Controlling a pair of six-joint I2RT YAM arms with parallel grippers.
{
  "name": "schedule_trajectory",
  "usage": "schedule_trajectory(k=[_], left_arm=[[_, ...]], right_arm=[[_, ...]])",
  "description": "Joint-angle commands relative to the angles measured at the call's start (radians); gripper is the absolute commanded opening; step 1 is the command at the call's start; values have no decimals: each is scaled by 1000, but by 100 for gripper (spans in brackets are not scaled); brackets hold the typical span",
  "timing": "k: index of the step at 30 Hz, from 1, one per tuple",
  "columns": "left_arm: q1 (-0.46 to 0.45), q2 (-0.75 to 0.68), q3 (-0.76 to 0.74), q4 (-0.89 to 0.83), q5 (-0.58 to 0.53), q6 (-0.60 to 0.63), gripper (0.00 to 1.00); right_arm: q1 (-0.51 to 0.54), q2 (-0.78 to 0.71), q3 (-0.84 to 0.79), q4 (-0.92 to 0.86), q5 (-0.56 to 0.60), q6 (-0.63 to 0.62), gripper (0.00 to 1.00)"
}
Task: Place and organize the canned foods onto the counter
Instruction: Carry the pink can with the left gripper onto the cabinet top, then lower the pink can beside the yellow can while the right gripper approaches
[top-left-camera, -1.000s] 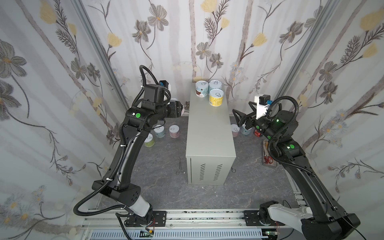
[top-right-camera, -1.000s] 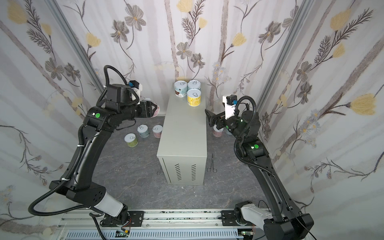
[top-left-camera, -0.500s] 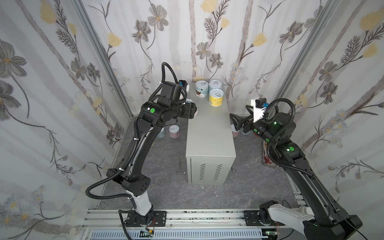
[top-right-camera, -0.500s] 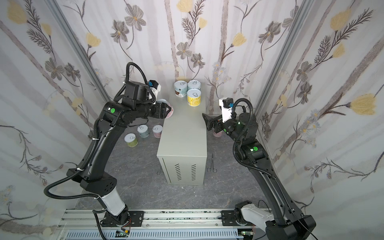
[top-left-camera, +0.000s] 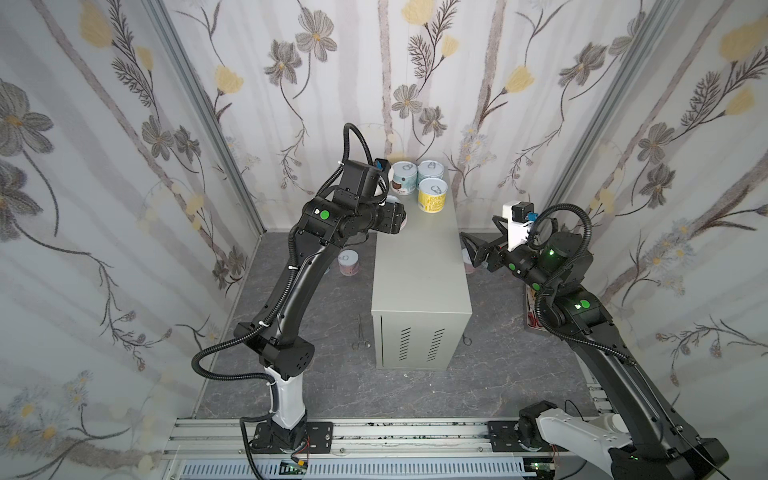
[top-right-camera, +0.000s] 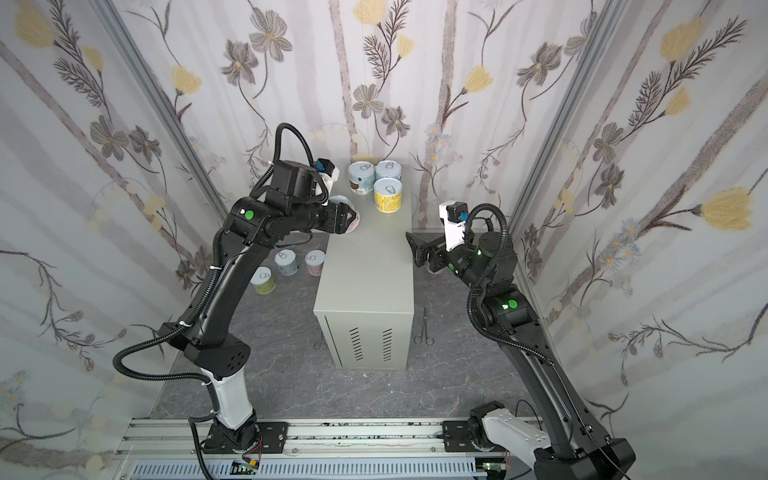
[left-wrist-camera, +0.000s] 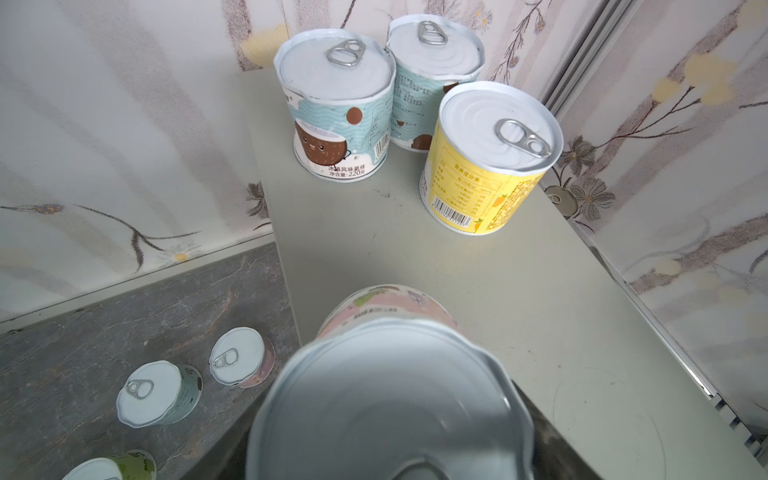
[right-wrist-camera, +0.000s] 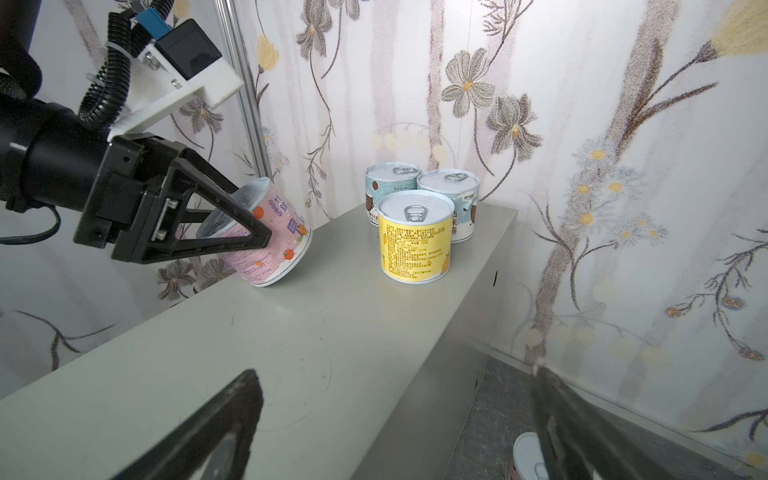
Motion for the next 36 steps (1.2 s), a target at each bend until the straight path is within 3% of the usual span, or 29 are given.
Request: schedule_trajectory(k=[1, 5, 14, 24, 30, 36], left_arm=[[-2, 19, 21, 16, 6, 7, 74], [-2, 41, 39, 30, 29, 12, 81], [-2, 73, 81, 54, 24, 16, 85], [-2, -28, 42, 105, 23, 84, 92], [1, -199, -229, 225, -17, 170, 92], [8, -455, -657, 491, 3, 239, 85]], right_arm=[[1, -11, -9, 18, 23, -22, 100], [2, -11, -13, 15, 29, -25, 100], [1, -17, -30, 13, 44, -36, 100], [1, 12, -19, 47, -6, -42, 100], [2, 57, 4, 85, -41, -43, 100], [3, 118, 44, 106, -45, -56, 100]])
